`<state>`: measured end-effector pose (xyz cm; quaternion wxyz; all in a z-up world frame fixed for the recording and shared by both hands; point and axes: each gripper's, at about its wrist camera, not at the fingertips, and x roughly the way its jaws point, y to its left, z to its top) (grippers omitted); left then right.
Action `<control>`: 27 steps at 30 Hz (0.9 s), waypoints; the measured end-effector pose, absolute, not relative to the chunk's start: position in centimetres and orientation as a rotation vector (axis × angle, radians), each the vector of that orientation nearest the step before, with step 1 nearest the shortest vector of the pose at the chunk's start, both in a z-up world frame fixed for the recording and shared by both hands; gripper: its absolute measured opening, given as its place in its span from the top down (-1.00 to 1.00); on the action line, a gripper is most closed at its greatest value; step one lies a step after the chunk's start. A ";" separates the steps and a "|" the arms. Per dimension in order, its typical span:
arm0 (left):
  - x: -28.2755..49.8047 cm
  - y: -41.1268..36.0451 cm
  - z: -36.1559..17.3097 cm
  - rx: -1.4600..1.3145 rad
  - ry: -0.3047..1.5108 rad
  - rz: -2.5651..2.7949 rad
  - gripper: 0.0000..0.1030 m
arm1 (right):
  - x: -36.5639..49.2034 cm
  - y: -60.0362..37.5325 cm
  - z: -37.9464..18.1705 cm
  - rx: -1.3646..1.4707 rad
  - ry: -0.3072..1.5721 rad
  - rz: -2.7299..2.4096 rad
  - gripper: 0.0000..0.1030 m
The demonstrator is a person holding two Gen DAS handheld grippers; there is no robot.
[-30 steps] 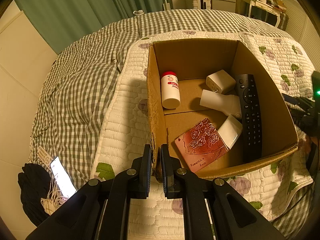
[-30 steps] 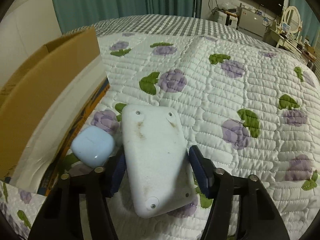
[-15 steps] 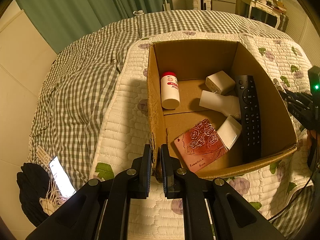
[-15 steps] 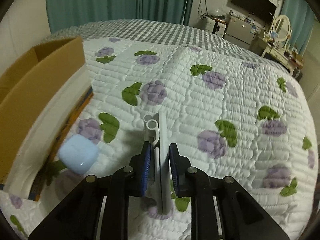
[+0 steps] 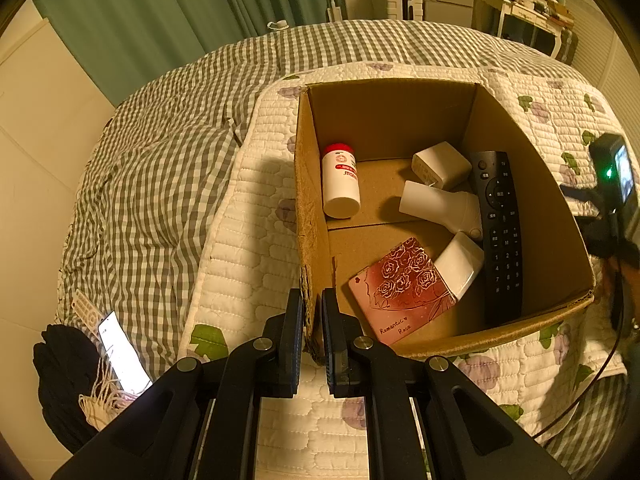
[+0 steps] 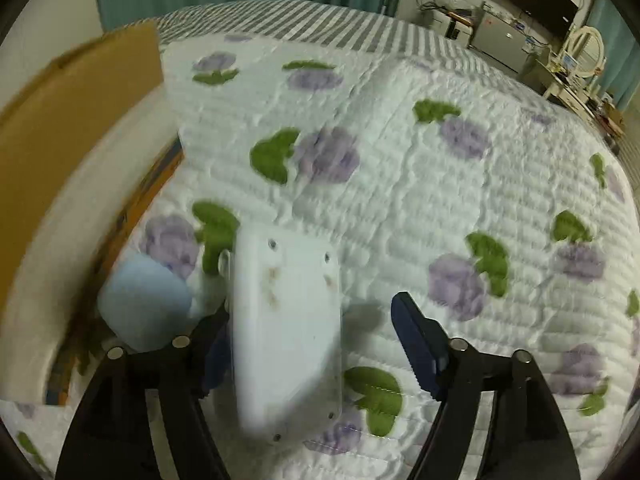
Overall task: Organize rigid objects
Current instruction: 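Grasp the white handheld stand by its edge with the right tool, then carry the white stand into the box and release it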
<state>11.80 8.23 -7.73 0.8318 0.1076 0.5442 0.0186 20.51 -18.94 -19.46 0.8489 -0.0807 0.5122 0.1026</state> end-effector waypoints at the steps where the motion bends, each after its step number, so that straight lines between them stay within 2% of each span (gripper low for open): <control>1: 11.9 8.1 -7.7 0.230 1.154 0.040 0.84 | 20.5 -19.0 -19.4 -0.150 1.081 0.233 -0.04; 5: 11.8 8.3 -7.7 0.229 1.153 0.042 0.84 | 20.1 -18.3 -19.2 -0.213 1.055 0.184 0.07; 7: 11.8 8.3 -7.7 0.227 1.154 0.040 0.84 | 19.8 -18.2 -18.7 -0.232 1.018 0.150 0.37; 9: 11.8 8.4 -7.7 0.229 1.154 0.040 0.84 | 19.5 -18.9 -17.7 -0.185 0.988 0.146 0.46; 15: 11.8 8.4 -7.7 0.228 1.154 0.040 0.84 | 18.4 -20.3 -15.0 -0.109 0.913 0.149 0.51; 27: 11.8 8.6 -7.8 0.222 1.153 0.038 0.84 | 16.8 -14.1 -1.8 -0.114 0.666 0.370 0.51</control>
